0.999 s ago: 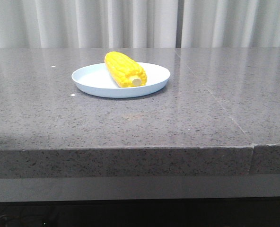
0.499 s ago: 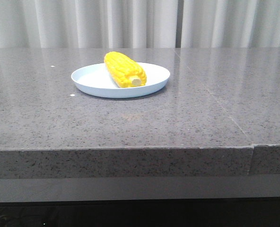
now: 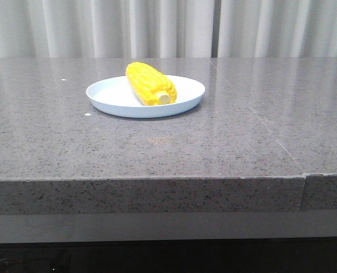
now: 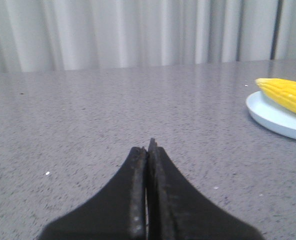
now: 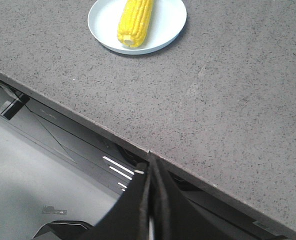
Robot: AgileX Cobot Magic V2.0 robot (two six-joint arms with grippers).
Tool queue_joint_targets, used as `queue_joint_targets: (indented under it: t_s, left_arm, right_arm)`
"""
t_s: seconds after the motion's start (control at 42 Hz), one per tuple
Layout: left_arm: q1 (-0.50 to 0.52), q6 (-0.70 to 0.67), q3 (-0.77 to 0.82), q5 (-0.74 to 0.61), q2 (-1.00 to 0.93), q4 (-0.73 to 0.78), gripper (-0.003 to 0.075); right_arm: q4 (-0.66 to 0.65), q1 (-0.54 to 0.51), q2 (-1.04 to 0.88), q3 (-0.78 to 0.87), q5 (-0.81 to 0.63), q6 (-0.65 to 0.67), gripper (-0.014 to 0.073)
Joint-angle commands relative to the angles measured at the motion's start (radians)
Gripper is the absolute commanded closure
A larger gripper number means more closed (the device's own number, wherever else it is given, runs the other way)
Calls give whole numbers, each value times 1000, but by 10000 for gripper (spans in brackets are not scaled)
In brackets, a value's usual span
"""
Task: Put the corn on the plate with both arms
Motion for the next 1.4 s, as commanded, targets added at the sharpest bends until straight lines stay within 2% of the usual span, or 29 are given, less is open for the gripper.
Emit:
queue_joint_targets:
  t_s: [0.0,0.071,0.119,1.26,1.308,1.379]
  left_arm:
    - [22,-1,36,-128,-42,-2,740]
    - [25,-1,73,-152,-61,-2,740]
    - [25,-1,65,-111,-56,-2,740]
    - [2,-1,70,-139,-58,-2,740]
    - [2,-1,70,-139,-58,-2,740]
    - [2,-1,70,-139,-58,-2,740]
  right_arm:
    - [-7,1,4,-23,-63,-12,660]
    - [-7,1,4,-23,-64,-12,660]
    - [-7,1,4,-23,-60,-12,660]
    - [-7,1,-1,-12,-72,-12,660]
    - [-12,-12,-21,3,-75,-12,660]
    - [-12,-87,-59,47,-87,-12,660]
